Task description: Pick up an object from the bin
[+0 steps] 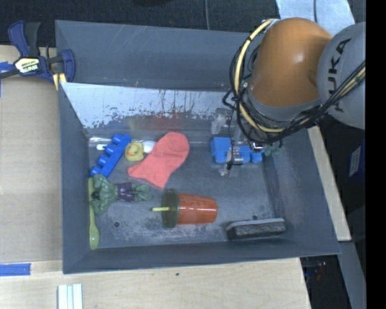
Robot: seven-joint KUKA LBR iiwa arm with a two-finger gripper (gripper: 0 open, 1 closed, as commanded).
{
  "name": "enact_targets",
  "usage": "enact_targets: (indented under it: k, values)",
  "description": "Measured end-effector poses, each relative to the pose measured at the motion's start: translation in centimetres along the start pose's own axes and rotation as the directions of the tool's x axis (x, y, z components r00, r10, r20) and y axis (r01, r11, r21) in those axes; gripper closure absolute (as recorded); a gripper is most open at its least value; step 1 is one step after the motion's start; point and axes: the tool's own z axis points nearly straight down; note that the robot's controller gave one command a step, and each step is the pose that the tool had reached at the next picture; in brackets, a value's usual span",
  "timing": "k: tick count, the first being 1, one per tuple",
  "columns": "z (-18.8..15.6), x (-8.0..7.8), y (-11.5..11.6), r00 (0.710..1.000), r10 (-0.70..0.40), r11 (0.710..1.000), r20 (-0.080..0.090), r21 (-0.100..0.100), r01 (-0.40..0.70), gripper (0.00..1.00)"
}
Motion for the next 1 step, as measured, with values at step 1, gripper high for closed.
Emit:
enact_targets:
  k: [1]
  values:
    - [-0.49, -0.16, 0.01, 1.0, 0.0, 1.0, 0.009, 0.0, 0.0, 0.0]
